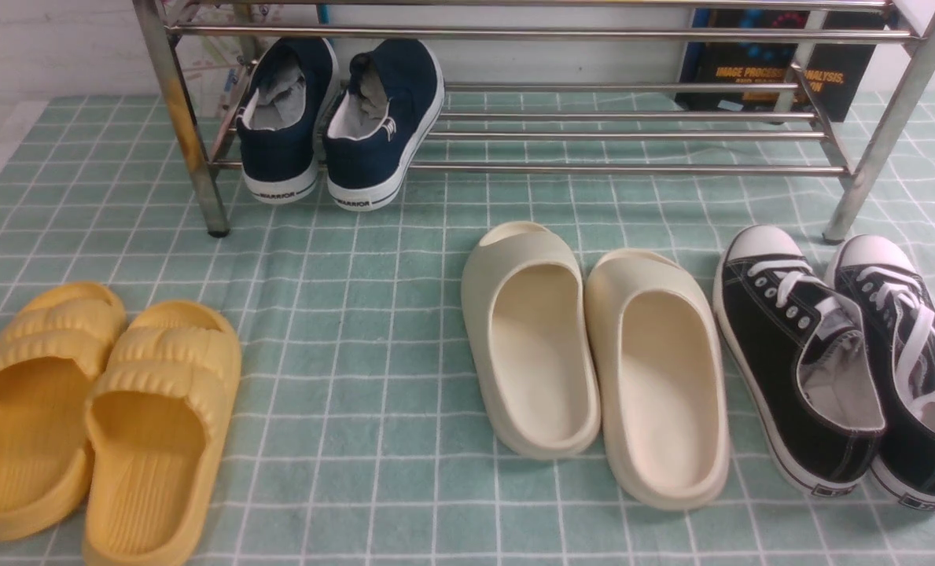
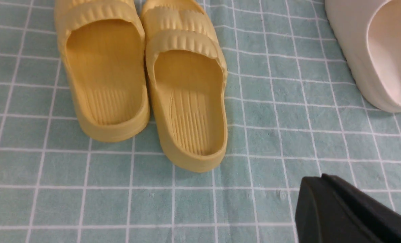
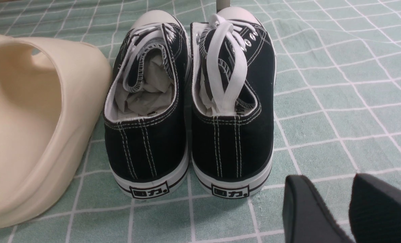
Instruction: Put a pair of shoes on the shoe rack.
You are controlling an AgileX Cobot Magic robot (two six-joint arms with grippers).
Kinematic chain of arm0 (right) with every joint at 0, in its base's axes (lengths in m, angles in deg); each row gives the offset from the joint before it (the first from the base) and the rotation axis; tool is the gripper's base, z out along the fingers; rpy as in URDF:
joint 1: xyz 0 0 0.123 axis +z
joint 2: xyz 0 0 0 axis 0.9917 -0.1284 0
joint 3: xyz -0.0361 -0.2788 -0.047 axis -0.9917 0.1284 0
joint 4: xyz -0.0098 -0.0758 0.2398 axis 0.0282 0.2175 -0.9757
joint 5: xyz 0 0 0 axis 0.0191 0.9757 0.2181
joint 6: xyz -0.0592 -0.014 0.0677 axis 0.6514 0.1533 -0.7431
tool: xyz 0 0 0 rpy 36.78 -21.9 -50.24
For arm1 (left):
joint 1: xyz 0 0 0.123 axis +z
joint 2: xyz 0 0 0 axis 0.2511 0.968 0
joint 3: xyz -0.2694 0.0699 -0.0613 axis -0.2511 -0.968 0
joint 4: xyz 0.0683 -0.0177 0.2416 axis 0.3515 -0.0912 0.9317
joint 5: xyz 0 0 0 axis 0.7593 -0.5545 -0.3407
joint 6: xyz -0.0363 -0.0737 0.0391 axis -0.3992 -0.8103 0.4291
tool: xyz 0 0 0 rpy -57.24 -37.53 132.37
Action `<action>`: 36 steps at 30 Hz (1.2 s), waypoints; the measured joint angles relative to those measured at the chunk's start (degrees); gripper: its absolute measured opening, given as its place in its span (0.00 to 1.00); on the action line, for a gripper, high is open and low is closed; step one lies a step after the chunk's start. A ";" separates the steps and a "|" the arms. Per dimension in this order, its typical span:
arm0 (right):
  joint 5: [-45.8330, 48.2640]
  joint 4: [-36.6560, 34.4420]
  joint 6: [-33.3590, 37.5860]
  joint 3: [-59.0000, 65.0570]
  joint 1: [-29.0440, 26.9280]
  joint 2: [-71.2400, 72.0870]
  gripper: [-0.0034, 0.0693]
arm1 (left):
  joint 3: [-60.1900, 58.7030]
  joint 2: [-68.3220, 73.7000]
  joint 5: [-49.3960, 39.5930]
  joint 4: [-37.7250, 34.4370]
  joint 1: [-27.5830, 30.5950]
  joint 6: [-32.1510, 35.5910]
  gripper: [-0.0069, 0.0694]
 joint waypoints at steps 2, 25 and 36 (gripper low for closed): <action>0.00 0.00 0.00 0.00 0.00 0.00 0.38 | -4.96 -3.22 7.33 1.24 0.10 0.06 0.07; 0.00 0.00 0.00 0.00 0.00 0.00 0.38 | -42.72 -19.14 41.97 -10.19 21.91 7.35 0.07; 0.00 0.00 0.00 0.00 0.00 0.00 0.38 | -43.87 -19.14 42.44 -9.74 15.79 8.81 0.07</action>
